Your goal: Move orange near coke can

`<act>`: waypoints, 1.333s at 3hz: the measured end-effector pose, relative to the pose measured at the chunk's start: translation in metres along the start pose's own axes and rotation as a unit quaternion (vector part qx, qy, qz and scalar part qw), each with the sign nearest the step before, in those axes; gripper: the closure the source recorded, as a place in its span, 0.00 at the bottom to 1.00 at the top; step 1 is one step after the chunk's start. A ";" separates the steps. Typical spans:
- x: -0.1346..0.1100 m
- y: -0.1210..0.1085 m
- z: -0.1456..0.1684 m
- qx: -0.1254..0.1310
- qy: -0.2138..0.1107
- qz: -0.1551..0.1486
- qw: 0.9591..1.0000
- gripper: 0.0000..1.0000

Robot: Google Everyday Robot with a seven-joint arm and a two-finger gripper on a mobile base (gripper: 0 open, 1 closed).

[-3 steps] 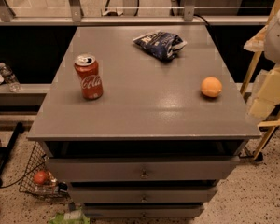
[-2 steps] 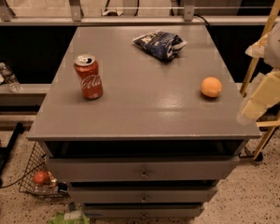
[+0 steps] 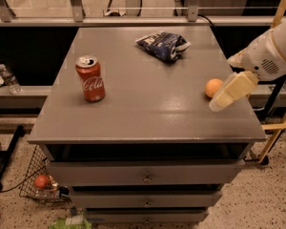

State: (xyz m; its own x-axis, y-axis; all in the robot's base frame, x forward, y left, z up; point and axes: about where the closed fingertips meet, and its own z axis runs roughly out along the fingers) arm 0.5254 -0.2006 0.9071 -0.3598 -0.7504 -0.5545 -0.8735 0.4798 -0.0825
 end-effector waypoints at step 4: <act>0.030 -0.059 0.046 0.015 0.012 0.012 1.000 0.00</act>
Offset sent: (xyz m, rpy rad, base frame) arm 0.0655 -0.0370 -0.0324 -0.0071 -0.0511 -0.0764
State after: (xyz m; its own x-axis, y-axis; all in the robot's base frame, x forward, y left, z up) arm 0.5815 -0.2309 0.8568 -0.3884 -0.7486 -0.5373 -0.8545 0.5109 -0.0942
